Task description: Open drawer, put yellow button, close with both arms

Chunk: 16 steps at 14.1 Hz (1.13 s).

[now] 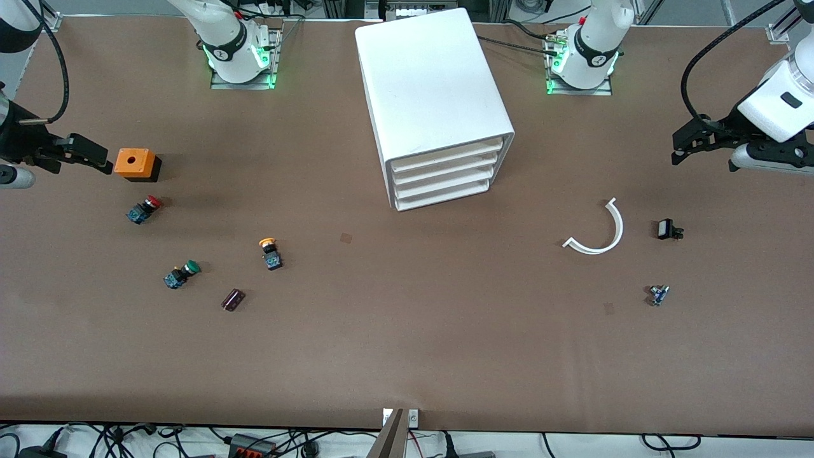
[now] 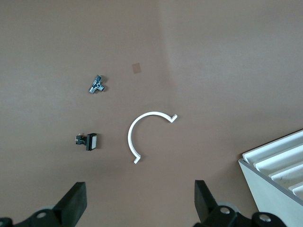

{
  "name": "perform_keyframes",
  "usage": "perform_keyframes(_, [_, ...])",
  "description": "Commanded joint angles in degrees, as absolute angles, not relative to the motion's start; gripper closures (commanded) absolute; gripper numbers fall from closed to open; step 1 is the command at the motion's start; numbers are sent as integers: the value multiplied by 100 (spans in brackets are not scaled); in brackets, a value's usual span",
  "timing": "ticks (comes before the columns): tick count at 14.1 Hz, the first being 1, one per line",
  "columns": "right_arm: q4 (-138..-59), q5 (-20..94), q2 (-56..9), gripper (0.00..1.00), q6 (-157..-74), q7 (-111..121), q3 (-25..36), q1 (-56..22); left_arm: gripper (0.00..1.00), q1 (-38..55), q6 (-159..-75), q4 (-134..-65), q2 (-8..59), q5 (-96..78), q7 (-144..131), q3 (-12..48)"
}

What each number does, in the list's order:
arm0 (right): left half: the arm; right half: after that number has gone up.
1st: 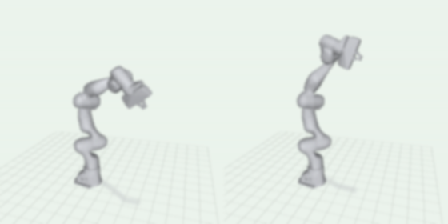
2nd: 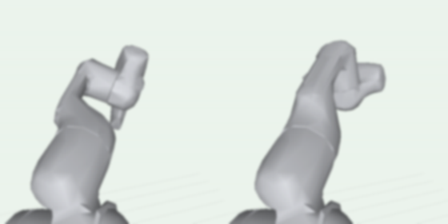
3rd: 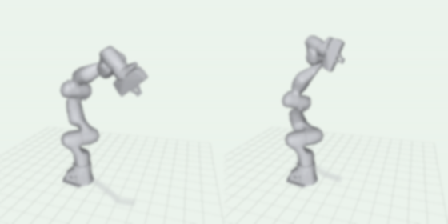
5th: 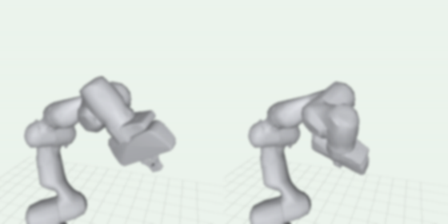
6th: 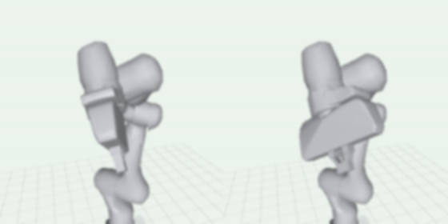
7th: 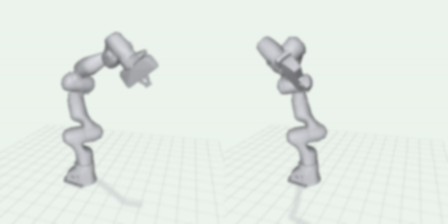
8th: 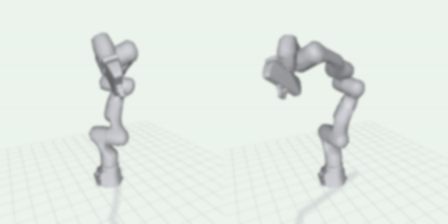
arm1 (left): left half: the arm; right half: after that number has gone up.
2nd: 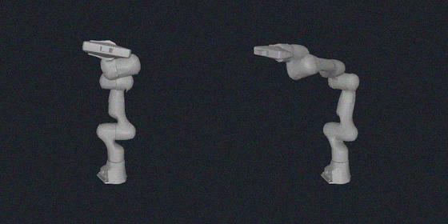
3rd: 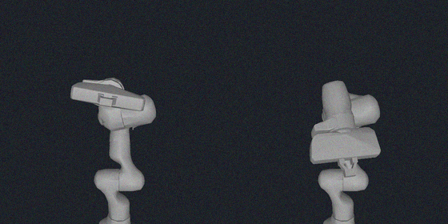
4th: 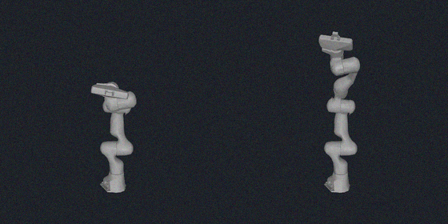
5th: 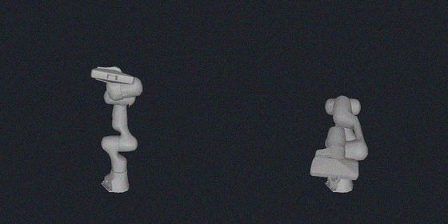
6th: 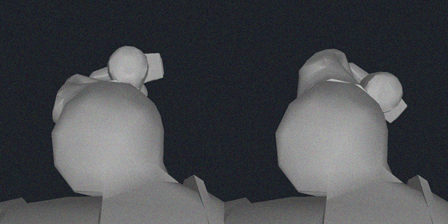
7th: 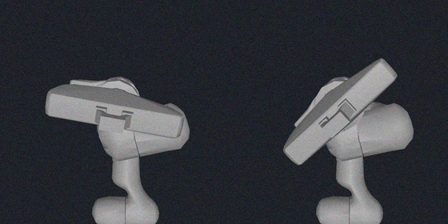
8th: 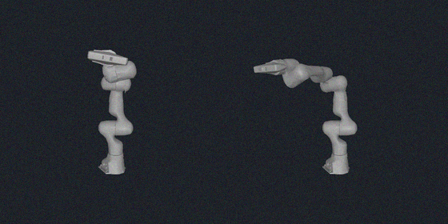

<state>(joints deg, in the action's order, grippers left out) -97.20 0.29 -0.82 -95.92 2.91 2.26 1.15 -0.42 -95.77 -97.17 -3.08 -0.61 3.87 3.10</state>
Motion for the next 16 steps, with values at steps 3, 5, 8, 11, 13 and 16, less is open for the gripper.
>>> perform_keyframes(3, [-9817, 79, 35, 0, -9554, 492, 202, 185, 0, -44, -9606, -9800, -422, -185, 475, 316])
perform_keyframes(5, [-9809, 88, 9, 0, -9562, 492, 202, 185, 0, -44, -9598, -9800, -431, -185, 475, 316])
perform_keyframes(8, [-9747, 114, -122, 0, -9624, 501, 193, 158, 0, -18, -9598, -9756, -422, -202, 536, 325])
perform_keyframes(11, [-9721, 132, -342, 0, -9729, 501, 158, 149, 0, 315, -9124, -9327, -247, -342, 501, 325])
perform_keyframes(13, [-9721, 141, -447, 0, -9721, 501, 149, 45, 0, 631, -8432, -9010, 78, -369, 510, 325])
perform_keyframes(16, [-9721, 123, -693, 0, -9747, 501, 149, -210, 0, 1019, -7823, -8895, 457, -395, 536, 334])
